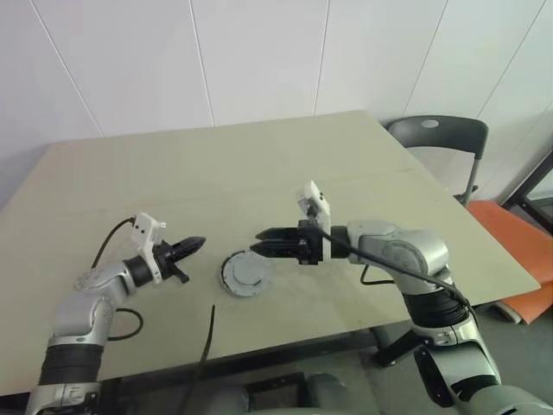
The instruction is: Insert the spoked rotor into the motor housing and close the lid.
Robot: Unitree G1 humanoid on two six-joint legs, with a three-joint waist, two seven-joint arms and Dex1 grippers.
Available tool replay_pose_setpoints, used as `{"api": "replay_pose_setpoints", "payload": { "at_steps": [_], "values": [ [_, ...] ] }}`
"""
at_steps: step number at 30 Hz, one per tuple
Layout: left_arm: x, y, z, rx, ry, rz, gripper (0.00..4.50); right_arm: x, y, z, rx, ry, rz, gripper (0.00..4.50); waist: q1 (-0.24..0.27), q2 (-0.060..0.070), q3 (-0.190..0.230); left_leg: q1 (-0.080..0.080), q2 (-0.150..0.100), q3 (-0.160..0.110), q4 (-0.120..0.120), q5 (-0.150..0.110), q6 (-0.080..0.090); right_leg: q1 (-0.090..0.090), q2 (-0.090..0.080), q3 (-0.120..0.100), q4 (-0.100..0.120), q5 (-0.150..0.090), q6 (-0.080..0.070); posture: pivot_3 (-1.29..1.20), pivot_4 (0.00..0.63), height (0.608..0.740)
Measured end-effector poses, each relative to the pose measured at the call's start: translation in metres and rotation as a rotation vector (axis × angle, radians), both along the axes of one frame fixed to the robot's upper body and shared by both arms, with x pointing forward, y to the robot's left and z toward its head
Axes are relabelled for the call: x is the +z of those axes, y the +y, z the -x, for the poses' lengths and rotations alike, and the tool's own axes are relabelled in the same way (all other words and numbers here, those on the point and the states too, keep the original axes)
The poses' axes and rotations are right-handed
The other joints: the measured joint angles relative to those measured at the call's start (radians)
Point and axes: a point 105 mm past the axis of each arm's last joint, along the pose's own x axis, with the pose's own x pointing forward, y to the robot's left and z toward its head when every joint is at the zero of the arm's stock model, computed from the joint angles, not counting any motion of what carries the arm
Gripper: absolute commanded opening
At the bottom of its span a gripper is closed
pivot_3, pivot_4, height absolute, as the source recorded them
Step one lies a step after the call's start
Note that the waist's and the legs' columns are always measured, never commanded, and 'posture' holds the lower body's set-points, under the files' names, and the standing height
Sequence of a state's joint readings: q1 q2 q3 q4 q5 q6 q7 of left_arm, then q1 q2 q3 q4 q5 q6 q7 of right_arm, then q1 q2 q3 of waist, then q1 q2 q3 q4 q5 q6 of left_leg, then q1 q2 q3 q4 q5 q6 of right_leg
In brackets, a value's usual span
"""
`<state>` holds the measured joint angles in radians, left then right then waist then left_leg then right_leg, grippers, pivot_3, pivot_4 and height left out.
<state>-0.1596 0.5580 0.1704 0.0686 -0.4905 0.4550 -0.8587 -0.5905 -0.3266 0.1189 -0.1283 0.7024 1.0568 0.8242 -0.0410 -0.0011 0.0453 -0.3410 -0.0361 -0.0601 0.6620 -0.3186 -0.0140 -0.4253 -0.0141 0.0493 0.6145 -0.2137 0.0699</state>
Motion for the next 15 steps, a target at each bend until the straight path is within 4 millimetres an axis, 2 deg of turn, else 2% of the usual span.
{"api": "replay_pose_setpoints", "payload": {
  "at_steps": [3,5,7,10,14,15],
  "values": [
    [0.000,0.000,0.000,-0.005,-0.001,0.000,0.00,0.002,-0.007,-0.019,-0.098,0.017,-0.027,2.08,-0.002,0.000,0.000,0.000,0.000,0.001,0.000,0.000,0.000,0.000,0.000,0.000,0.000,0.000,0.000,0.00,0.000,0.740],
    [0.001,-0.002,0.000,-0.015,-0.009,-0.006,0.00,0.000,-0.012,-0.036,-0.184,-0.043,0.023,2.08,-0.002,0.000,0.000,0.000,0.000,0.001,0.000,0.000,0.000,0.000,0.000,0.000,0.000,0.000,0.000,0.00,0.000,0.740],
    [0.002,-0.007,0.002,-0.049,-0.026,-0.024,0.00,-0.006,-0.016,-0.043,-0.212,-0.134,0.106,2.08,-0.001,0.000,0.000,0.000,0.000,0.001,0.000,0.000,0.000,0.000,0.000,0.000,0.000,0.000,0.000,0.00,0.000,0.740],
    [0.011,-0.022,0.007,-0.135,-0.073,-0.024,0.00,-0.022,-0.008,-0.034,-0.117,-0.238,0.205,2.08,-0.001,0.000,0.000,-0.001,0.000,0.001,0.000,0.000,0.000,-0.001,0.000,0.000,-0.001,0.000,0.000,0.00,0.000,0.740],
    [0.021,-0.027,0.011,-0.192,-0.121,-0.036,0.00,-0.046,0.002,-0.014,0.057,-0.289,0.278,2.08,-0.003,0.000,0.000,-0.001,-0.001,0.001,0.000,0.000,0.000,-0.001,0.000,0.000,0.000,0.000,0.000,0.00,0.000,0.740],
    [0.022,-0.028,0.012,-0.199,-0.127,-0.037,0.38,-0.049,0.004,-0.013,0.080,-0.301,0.283,2.12,-0.003,0.000,0.000,0.000,-0.001,0.001,0.001,0.000,0.000,0.000,0.000,0.000,0.000,0.000,0.000,0.00,0.000,0.740]
  ]
}}
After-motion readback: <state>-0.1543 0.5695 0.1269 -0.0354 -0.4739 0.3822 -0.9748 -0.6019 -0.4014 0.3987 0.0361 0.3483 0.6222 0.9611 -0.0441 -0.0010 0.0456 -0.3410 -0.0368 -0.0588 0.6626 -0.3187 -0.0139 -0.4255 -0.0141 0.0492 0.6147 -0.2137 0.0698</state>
